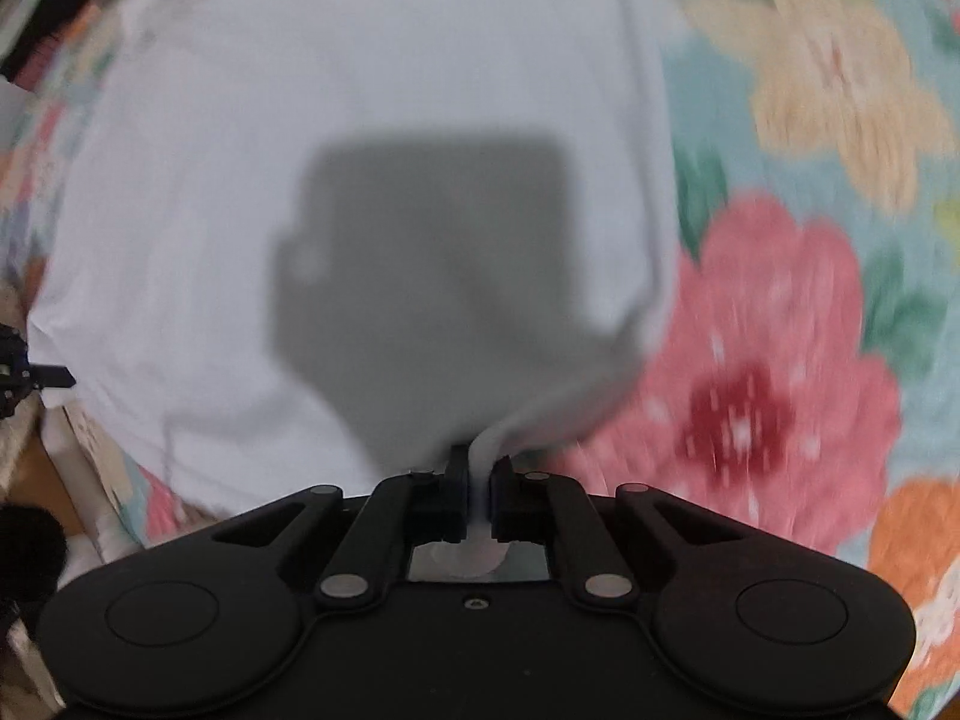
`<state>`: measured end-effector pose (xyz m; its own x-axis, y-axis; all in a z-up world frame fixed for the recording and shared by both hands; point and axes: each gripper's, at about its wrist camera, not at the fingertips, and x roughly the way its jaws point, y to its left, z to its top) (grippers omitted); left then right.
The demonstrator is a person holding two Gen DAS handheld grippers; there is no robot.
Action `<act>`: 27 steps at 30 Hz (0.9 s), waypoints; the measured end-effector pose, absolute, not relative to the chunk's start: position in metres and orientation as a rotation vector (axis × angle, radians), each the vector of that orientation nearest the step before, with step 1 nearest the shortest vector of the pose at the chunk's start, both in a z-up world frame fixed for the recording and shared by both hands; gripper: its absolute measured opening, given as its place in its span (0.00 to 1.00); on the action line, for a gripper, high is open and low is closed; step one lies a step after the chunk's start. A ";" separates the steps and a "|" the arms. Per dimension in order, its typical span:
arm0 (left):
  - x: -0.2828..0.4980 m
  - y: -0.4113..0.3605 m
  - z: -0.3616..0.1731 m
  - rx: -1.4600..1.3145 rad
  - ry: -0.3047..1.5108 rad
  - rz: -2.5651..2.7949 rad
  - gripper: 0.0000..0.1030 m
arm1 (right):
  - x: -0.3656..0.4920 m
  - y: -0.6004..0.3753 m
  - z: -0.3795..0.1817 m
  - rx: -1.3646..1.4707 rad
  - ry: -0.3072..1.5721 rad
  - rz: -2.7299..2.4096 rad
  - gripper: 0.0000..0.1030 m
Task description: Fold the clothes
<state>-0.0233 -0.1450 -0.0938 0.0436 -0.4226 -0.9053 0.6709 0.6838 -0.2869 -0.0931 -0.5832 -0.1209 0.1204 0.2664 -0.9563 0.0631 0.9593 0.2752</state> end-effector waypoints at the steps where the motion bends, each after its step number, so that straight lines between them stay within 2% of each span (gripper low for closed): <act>1: -0.019 -0.142 -0.083 0.228 1.232 -0.843 0.06 | -0.089 -0.585 -0.113 0.296 1.414 0.146 0.09; 5: -0.004 -0.132 -0.053 0.221 1.029 -0.801 0.05 | -0.070 -0.601 -0.084 0.430 1.264 0.124 0.09; 10: 0.022 -0.118 -0.032 0.110 0.871 -0.733 0.05 | -0.050 -0.623 -0.062 0.586 1.054 0.105 0.09; 13: 0.044 -0.106 -0.022 0.046 0.798 -0.687 0.05 | -0.051 -0.627 -0.049 0.632 0.814 0.100 0.09; 16: 0.058 -0.149 -0.051 0.192 0.738 -0.605 0.05 | -0.049 -0.627 -0.036 0.594 0.643 0.059 0.09; 21: 0.113 -0.142 -0.067 0.038 0.769 -0.624 0.05 | -0.012 -0.633 -0.042 0.596 0.616 0.004 0.09; 27: 0.202 -0.145 -0.039 -0.043 0.697 -0.598 0.06 | 0.063 -0.645 -0.023 0.499 0.639 -0.072 0.08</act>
<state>0.2016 -0.1452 -0.0391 0.6075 -0.5313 -0.5905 0.5032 0.8326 -0.2315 0.0626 -0.6449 -0.0228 0.8042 0.0871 -0.5880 0.2150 0.8796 0.4244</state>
